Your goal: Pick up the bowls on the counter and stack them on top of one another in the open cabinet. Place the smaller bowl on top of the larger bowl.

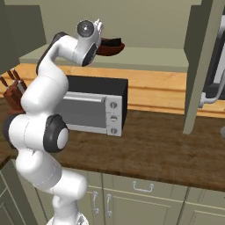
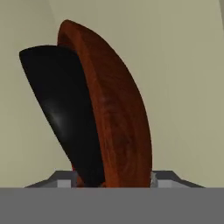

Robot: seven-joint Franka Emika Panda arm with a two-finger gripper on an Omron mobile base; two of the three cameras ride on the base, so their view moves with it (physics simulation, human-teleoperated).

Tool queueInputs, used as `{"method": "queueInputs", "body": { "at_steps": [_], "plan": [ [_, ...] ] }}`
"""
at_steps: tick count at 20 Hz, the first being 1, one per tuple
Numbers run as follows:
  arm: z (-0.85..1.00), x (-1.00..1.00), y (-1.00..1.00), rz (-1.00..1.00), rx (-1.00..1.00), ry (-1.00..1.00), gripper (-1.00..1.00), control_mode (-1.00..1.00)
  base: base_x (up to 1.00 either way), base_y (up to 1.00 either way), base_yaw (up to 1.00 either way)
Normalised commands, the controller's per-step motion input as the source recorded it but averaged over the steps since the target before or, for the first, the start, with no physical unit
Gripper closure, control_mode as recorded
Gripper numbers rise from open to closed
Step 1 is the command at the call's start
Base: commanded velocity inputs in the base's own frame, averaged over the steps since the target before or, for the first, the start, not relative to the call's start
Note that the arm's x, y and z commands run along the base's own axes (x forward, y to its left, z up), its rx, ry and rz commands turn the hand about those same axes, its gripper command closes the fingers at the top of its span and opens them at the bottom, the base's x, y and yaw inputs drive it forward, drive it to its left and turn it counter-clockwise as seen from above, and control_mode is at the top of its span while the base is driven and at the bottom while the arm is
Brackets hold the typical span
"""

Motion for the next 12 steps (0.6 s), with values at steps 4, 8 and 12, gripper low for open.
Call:
{"method": "queueInputs", "body": {
  "at_steps": [4,8,12],
  "plan": [
    [0.0,0.0,0.0,0.0,0.0,-0.24,-1.0,-1.0,0.0,0.0,0.0],
    [0.0,-0.34,0.0,0.0,0.0,-0.19,-1.0,-1.0,0.0,0.0,0.0],
    [0.0,-0.71,0.03,0.0,0.0,-0.16,-1.0,-1.0,0.0,0.0,0.0]
  ]
}}
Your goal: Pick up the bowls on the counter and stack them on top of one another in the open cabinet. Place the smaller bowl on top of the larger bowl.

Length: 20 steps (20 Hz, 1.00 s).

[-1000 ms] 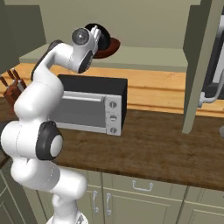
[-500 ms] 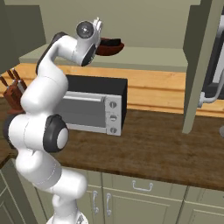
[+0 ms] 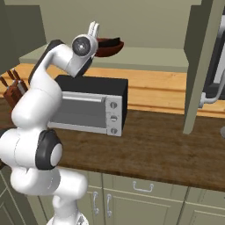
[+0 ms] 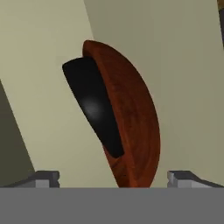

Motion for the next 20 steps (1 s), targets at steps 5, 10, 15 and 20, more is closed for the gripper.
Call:
{"method": "queueInputs", "body": {
  "at_steps": [5,10,15,20],
  "plan": [
    [0.0,-0.87,0.0,0.0,0.0,-0.02,-1.0,-1.0,0.0,0.0,0.0],
    [-0.04,-1.0,0.0,0.0,-0.02,0.09,-1.0,-1.0,0.0,0.0,0.0],
    [-0.41,-1.0,0.0,0.0,-0.11,0.37,-1.0,-1.0,0.0,0.0,0.0],
    [-0.78,-1.0,-0.11,0.02,-0.1,0.36,-1.0,-1.0,0.0,0.0,0.0]
  ]
}}
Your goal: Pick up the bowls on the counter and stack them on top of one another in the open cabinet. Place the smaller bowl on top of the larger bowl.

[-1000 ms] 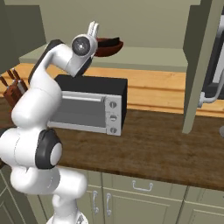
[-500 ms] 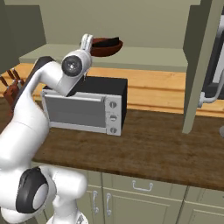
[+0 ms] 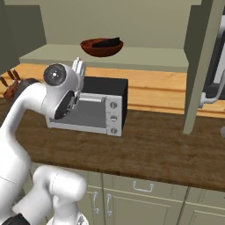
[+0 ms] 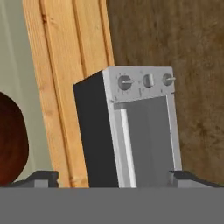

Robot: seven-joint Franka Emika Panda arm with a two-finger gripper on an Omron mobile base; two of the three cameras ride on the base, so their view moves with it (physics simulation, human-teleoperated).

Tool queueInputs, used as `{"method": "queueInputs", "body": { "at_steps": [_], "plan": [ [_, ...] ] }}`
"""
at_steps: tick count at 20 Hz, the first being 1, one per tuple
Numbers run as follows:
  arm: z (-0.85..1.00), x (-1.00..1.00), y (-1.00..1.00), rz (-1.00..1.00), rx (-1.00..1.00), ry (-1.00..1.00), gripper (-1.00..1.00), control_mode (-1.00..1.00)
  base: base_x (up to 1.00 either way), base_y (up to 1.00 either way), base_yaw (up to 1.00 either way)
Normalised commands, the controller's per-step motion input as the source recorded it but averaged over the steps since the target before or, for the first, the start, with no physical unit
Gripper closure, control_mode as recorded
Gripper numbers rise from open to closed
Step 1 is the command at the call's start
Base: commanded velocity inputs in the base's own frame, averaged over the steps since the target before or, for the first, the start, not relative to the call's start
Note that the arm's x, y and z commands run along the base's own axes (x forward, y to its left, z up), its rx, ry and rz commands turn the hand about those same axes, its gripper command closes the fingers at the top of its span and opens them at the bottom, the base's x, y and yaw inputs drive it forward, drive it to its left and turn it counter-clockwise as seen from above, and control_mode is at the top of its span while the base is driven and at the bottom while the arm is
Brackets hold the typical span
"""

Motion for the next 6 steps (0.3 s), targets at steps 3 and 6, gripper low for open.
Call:
{"method": "queueInputs", "body": {
  "at_steps": [3,6],
  "plan": [
    [-1.0,-1.0,-0.07,0.05,-0.05,0.19,-1.0,-1.0,0.0,0.0,0.0],
    [-1.0,-1.0,-0.05,0.06,-0.05,0.16,-1.0,-1.0,0.0,0.0,0.0]
  ]
}}
